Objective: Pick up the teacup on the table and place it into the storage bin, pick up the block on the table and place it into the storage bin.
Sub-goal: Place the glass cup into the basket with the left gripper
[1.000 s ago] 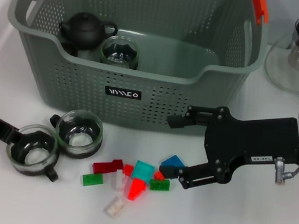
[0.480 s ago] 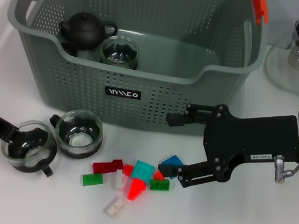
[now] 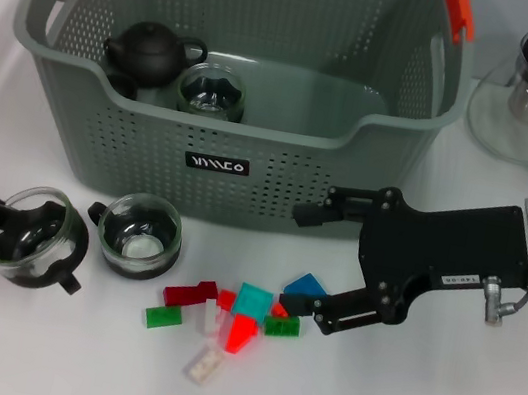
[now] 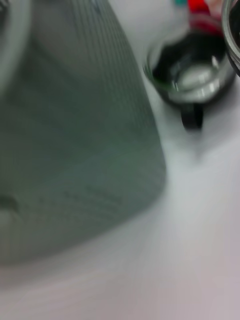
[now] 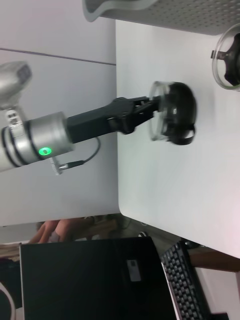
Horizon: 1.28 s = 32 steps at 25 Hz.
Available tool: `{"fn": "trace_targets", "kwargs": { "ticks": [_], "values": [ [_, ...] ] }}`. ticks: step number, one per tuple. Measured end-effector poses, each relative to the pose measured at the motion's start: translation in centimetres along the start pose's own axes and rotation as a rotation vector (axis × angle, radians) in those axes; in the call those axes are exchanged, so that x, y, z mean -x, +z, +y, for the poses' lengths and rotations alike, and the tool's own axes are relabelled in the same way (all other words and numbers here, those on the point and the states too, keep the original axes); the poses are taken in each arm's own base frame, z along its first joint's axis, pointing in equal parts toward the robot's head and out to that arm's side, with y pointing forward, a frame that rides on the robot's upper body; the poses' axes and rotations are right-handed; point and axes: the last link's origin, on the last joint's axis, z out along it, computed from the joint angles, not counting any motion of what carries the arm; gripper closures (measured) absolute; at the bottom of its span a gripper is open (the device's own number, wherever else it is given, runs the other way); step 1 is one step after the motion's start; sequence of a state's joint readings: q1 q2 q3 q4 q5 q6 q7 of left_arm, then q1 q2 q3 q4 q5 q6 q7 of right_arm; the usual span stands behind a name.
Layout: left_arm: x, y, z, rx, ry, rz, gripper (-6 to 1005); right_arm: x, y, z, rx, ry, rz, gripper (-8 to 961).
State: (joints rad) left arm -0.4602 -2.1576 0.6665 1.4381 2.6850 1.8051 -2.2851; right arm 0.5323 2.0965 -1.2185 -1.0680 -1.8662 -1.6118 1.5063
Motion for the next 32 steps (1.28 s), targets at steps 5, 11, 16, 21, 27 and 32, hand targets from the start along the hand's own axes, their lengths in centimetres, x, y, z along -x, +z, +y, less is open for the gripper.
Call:
{"fn": "trace_targets", "kwargs": {
  "ticks": [5, 11, 16, 21, 27, 32],
  "values": [
    [-0.4, -2.3, 1.5, 0.151, 0.040, 0.108, 949, -0.6, -0.1, 0.1, 0.004, 0.008, 0.028, 11],
    [-2.3, -4.5, 3.0, 0.284, 0.122, 0.258, 948, -1.6, -0.1, 0.3, 0.014, 0.032, 0.066, 11],
    [-5.2, -6.1, 3.7, 0.299, 0.180, 0.357, 948, -2.4, -0.2, 0.8, 0.028, 0.054, 0.067, 11],
    [-9.5, -6.7, 3.7, 0.277, 0.195, 0.435, 949, -3.1, -0.1, 1.1, 0.046, 0.069, 0.064, 11],
    [-15.0, -5.8, 3.8, 0.247, 0.182, 0.450, 949, -2.9, -0.3, 1.0, 0.043, 0.076, 0.059, 12],
    [-18.2, -4.1, 4.2, 0.157, 0.181, 0.418, 949, -2.9, -0.9, 0.9, 0.031, 0.079, 0.043, 12]
  ]
}}
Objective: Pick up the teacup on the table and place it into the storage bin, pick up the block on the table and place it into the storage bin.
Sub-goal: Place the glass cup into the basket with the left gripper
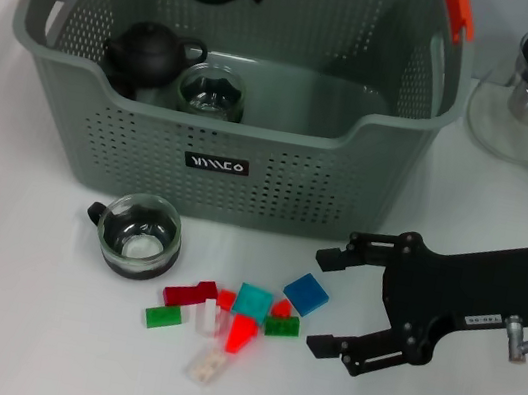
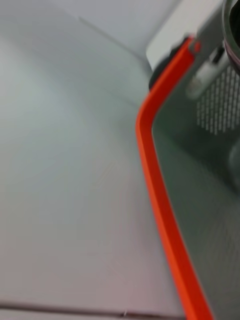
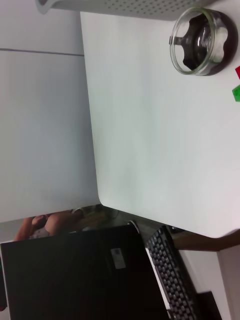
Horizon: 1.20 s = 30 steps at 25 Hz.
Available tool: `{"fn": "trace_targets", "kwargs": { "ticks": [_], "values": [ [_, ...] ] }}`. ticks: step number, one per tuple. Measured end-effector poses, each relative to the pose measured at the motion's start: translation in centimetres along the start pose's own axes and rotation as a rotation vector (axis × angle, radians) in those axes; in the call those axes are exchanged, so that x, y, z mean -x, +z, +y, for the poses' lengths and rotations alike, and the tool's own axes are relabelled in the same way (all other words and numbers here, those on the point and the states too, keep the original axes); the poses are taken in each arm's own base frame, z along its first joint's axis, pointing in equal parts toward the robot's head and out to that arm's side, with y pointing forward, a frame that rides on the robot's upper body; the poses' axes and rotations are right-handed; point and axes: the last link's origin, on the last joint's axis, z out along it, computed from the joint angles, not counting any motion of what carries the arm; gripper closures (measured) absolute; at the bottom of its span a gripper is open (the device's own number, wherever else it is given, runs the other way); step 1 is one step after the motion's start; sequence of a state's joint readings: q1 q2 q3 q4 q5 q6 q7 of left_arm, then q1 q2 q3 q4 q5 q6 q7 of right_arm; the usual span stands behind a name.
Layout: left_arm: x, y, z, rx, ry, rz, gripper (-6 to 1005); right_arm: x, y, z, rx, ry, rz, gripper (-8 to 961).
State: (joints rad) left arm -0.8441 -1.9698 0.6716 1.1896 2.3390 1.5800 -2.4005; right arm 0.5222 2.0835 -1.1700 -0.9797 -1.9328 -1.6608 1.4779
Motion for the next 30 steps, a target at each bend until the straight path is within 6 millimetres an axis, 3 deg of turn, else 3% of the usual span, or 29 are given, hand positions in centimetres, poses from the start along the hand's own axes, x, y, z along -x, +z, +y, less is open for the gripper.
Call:
{"fn": "trace_targets", "kwargs": {
  "ticks": [9, 15, 30],
  "values": [
    [-1.2, 5.2, -0.2, -0.122, 0.041, -0.078, 948, 0.1, -0.2, -0.2, -0.005, -0.008, -0.001, 11],
    [-1.1, 8.4, 0.8, -0.135, 0.097, -0.128, 948, 0.1, 0.0, -0.1, -0.004, -0.008, -0.005, 11],
    [0.7, 13.4, 2.7, -0.210, 0.245, -0.241, 943, 0.1, 0.2, 0.0, 0.005, -0.006, -0.007, 12]
  ]
}}
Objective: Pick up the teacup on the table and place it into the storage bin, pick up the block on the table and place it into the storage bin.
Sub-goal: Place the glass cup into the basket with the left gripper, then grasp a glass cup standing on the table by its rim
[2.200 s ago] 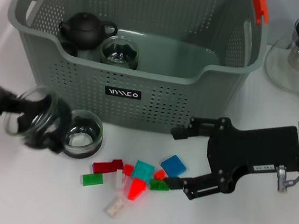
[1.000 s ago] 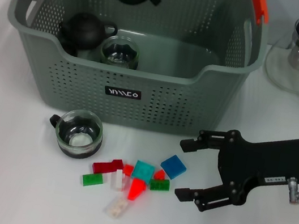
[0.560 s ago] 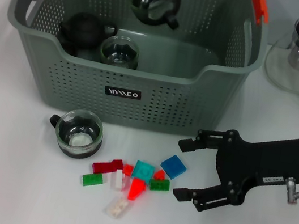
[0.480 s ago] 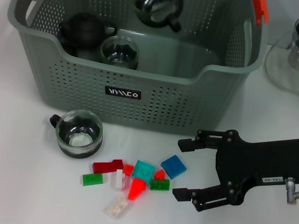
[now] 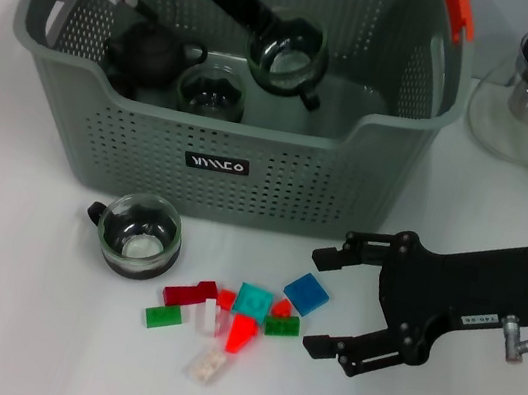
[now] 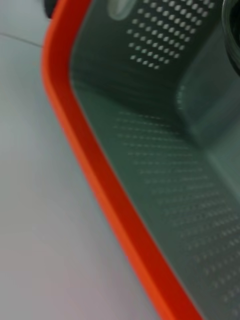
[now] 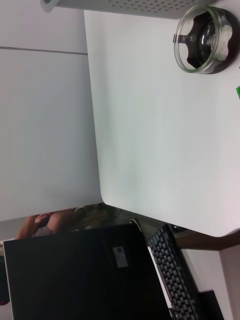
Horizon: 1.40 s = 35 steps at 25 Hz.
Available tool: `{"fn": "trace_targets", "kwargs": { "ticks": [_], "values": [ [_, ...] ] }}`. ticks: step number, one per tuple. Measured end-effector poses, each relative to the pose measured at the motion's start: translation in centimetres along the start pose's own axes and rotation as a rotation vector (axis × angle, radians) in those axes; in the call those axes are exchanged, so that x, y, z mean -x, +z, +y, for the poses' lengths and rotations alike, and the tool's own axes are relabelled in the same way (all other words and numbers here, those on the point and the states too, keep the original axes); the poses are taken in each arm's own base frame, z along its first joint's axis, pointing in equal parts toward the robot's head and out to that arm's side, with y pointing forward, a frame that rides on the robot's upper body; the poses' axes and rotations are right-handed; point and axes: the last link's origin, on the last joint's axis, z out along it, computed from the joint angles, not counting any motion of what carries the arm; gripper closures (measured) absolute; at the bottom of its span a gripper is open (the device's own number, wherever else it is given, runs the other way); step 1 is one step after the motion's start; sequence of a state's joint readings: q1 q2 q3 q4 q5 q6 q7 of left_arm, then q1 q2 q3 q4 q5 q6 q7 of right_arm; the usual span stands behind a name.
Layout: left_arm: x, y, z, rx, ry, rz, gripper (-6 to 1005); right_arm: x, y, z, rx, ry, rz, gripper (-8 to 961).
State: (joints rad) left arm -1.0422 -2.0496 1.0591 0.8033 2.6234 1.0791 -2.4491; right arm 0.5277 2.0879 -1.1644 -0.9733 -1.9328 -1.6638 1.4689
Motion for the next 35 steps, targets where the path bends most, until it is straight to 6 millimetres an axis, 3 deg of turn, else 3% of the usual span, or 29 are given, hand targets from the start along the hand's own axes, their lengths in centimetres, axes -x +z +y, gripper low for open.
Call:
{"fn": "trace_targets", "kwargs": {
  "ticks": [7, 22, 29, 35],
  "values": [
    [0.1, 0.7, 0.9, -0.018, 0.036, -0.028, 924, -0.1, 0.0, 0.0, 0.000, 0.002, 0.000, 11],
    [0.2, 0.0, 0.3, -0.027, 0.006, -0.008, 882, -0.2, 0.1, 0.1, 0.001, 0.002, -0.002, 12],
    [0.1, -0.3, 0.1, -0.032, 0.008, -0.003, 636, 0.0, 0.2, 0.0, 0.002, -0.004, 0.001, 11],
    [-0.6, -3.1, -0.8, -0.025, -0.019, 0.051, 386, 0.2, 0.5, -0.1, 0.005, -0.008, 0.000, 12]
  ]
}}
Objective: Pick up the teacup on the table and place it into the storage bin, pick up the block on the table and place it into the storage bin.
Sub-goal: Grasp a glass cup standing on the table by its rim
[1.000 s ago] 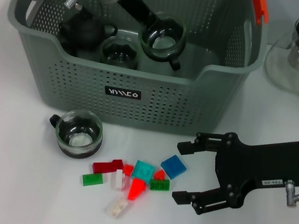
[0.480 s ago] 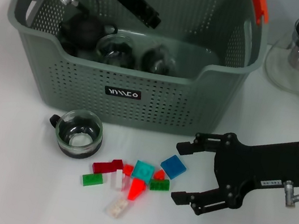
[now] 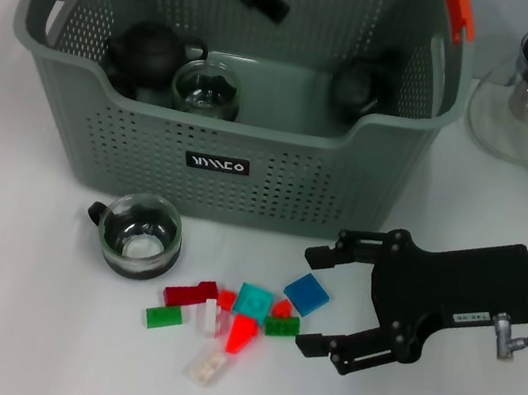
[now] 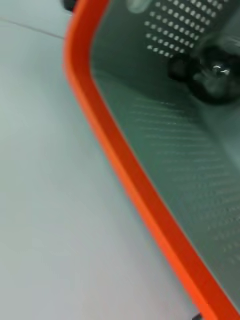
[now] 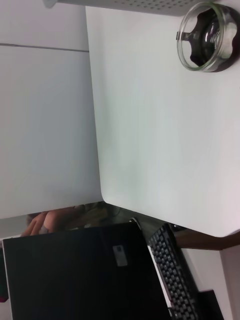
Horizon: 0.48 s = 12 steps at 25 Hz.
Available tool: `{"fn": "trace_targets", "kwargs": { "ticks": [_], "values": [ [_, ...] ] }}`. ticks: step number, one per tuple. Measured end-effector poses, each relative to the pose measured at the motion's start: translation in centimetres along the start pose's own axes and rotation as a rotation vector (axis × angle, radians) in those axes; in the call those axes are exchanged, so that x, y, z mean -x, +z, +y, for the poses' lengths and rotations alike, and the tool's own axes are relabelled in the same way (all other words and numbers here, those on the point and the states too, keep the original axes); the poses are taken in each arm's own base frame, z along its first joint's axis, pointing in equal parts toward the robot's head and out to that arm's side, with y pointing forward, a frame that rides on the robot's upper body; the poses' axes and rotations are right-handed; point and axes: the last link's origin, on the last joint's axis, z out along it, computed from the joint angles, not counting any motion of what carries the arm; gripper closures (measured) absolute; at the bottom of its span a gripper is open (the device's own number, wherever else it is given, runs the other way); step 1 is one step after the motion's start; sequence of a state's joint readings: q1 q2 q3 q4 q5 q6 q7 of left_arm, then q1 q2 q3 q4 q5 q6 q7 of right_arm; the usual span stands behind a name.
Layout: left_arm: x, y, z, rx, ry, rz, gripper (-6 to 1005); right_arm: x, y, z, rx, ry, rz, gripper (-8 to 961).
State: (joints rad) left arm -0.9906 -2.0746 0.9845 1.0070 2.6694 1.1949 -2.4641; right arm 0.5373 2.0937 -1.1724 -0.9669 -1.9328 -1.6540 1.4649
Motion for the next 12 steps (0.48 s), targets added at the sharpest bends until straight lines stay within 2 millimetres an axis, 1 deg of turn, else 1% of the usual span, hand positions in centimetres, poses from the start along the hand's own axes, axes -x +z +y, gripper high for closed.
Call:
{"fn": "trace_targets", "kwargs": {
  "ticks": [4, 8, 11, 12],
  "values": [
    [-0.3, -3.6, -0.1, 0.083, -0.025, 0.099, 227, 0.0, 0.1, -0.1, -0.001, 0.001, 0.001, 12],
    [0.2, -7.5, 0.8, 0.244, 0.007, 0.243, 223, -0.1, 0.2, -0.1, -0.001, 0.008, 0.001, 11],
    [1.6, -9.9, 1.3, 0.340, 0.078, 0.332, 220, -0.1, 0.4, -0.3, -0.003, 0.017, 0.001, 12],
    [2.4, -10.7, 1.4, 0.357, 0.101, 0.353, 219, -0.2, 0.4, -0.3, -0.008, 0.019, 0.002, 12]
  ]
}}
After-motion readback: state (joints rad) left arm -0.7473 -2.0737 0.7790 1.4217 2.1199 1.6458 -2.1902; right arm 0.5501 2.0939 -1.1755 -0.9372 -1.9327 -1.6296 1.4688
